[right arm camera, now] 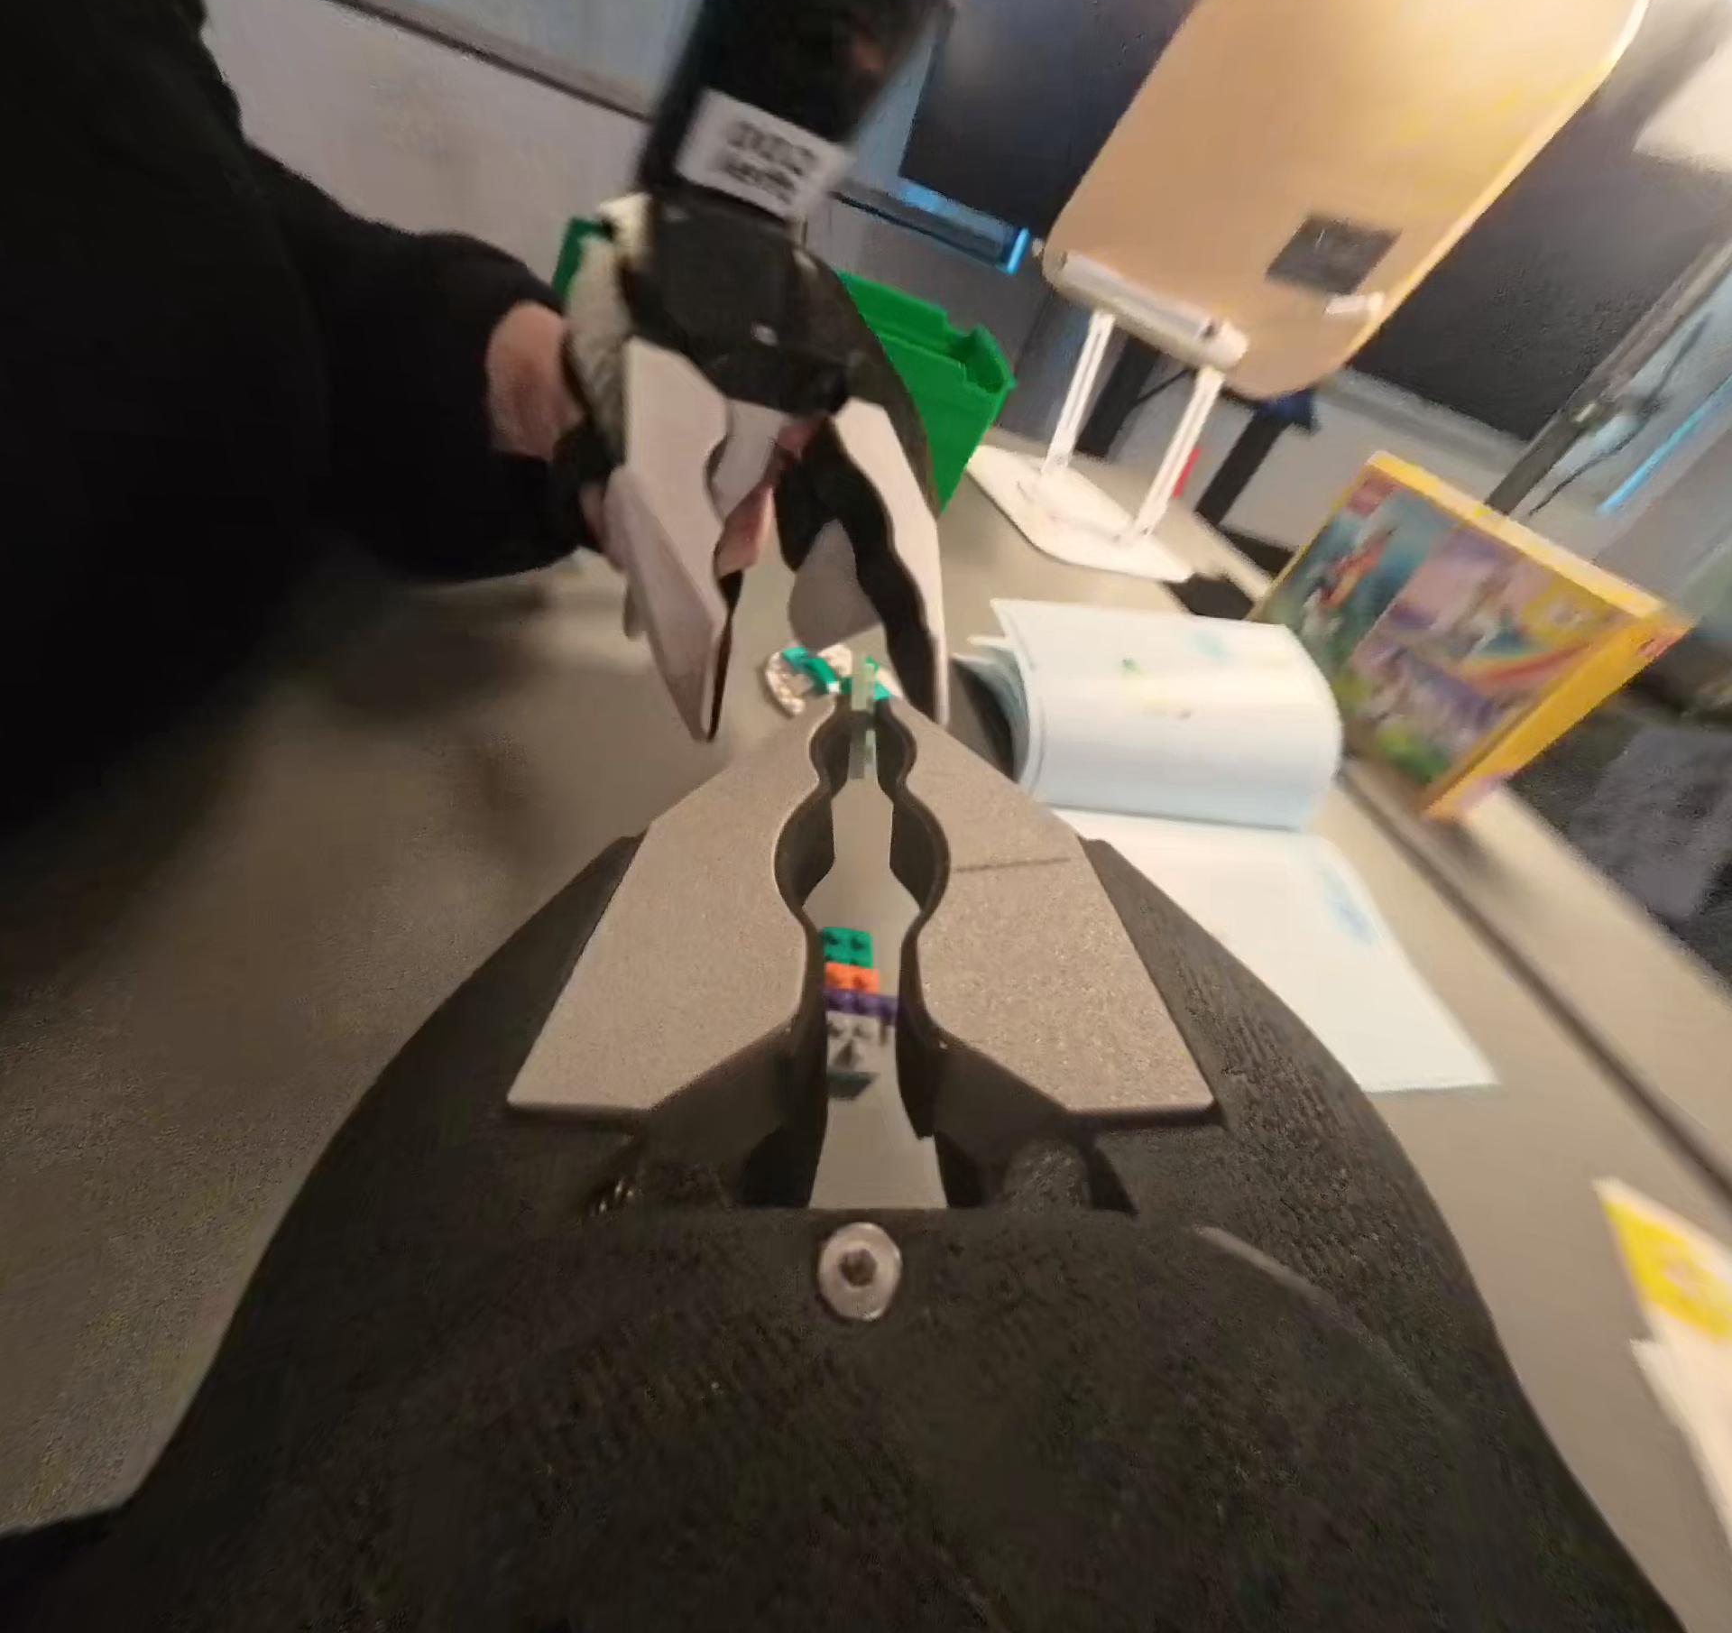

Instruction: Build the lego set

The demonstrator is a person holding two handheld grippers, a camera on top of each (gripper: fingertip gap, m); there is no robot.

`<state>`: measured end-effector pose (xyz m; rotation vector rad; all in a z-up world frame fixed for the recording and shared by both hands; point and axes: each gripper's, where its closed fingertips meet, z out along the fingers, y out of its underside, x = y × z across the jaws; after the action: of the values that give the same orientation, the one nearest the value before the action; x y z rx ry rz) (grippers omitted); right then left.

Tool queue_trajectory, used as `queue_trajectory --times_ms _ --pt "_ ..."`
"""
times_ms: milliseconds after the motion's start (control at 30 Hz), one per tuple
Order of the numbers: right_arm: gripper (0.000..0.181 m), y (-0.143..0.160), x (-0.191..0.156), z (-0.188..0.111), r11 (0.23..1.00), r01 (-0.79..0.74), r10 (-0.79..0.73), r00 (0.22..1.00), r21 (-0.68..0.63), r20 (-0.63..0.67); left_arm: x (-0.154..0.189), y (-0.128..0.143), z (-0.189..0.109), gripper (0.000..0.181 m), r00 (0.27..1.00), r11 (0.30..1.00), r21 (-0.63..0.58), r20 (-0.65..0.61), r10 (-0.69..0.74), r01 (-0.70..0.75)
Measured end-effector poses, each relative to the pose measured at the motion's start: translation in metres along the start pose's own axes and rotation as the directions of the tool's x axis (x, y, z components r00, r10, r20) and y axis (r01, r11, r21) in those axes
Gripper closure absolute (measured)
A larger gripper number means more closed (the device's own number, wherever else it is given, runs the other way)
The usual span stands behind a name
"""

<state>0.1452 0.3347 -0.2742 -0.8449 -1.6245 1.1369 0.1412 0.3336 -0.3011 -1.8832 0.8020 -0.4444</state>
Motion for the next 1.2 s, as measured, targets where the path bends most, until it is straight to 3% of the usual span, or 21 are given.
queue_trajectory --times_ms 67,100,167,233,367,467,533,667,733,800,867,933,1000,1200 --pt "0.179 -0.004 -0.001 0.0 0.996 0.089 -0.089 0.996 -0.002 -0.026 0.006 -0.006 -0.007 0.129 0.946 0.962 0.036 -0.195 -0.26 0.272" --pt "0.179 -0.005 -0.003 0.0 0.993 0.119 -0.119 0.992 -0.007 -0.03 0.01 -0.007 -0.011 0.135 0.865 0.907 0.01 -0.305 -0.398 0.421" --pt "0.179 -0.01 -0.007 0.002 0.983 0.184 -0.184 0.982 -0.003 -0.032 0.016 -0.013 -0.02 0.134 0.616 0.74 -0.095 -0.489 -0.617 0.666" --pt "0.179 -0.014 -0.013 0.004 0.974 0.226 -0.226 0.974 0.01 -0.022 0.019 -0.02 -0.028 0.134 0.411 0.609 -0.165 -0.601 -0.686 0.776" --pt "0.178 -0.018 -0.023 0.008 0.965 0.261 -0.261 0.965 0.023 0.004 0.021 -0.018 -0.026 0.138 0.302 0.534 -0.19 -0.651 -0.697 0.824" --pt "0.178 -0.017 -0.026 0.009 0.965 0.263 -0.263 0.965 0.022 0.014 0.023 -0.022 -0.029 0.154 0.24 0.503 -0.204 -0.691 -0.682 0.84" --pt "0.178 -0.016 -0.027 0.01 0.966 0.256 -0.257 0.966 0.024 0.025 0.023 -0.017 -0.027 0.167 0.294 0.542 -0.186 -0.675 -0.677 0.819" --pt "0.178 -0.017 -0.029 0.011 0.967 0.252 -0.252 0.967 0.027 0.029 0.025 -0.016 -0.029 0.166 0.286 0.549 -0.207 -0.678 -0.677 0.81" --pt "0.177 -0.012 -0.026 0.01 0.979 0.203 -0.203 0.979 0.001 0.028 0.022 -0.015 -0.028 0.166 0.356 0.592 -0.16 -0.667 -0.655 0.79" --pt "0.169 0.005 -0.017 0.005 0.992 0.077 -0.073 0.996 -0.099 0.046 0.012 -0.013 -0.025 0.166 0.463 0.643 -0.082 -0.625 -0.629 0.761" --pt "0.167 0.033 -0.006 -0.004 0.969 -0.073 0.084 0.996 -0.234 0.035 -0.004 -0.001 -0.018 0.166 0.636 0.74 -0.014 -0.501 -0.587 0.672" --pt "0.167 0.061 -0.001 -0.013 0.914 -0.204 0.223 0.975 -0.351 0.013 -0.017 0.016 -0.011 0.167 0.821 0.873 -0.005 -0.336 -0.461 0.488" --pt "0.167 0.077 0.002 -0.016 0.868 -0.289 0.309 0.951 -0.403 -0.016 -0.021 0.025 -0.005 0.166 0.915 0.95 -0.025 -0.263 -0.306 0.311" --pt "0.18 0.089 0.0 -0.014 0.863 -0.223 0.242 0.97 -0.454 -0.017 -0.024 0.035 0.01 0.166 0.949 0.989 -0.097 -0.285 -0.135 0.111"
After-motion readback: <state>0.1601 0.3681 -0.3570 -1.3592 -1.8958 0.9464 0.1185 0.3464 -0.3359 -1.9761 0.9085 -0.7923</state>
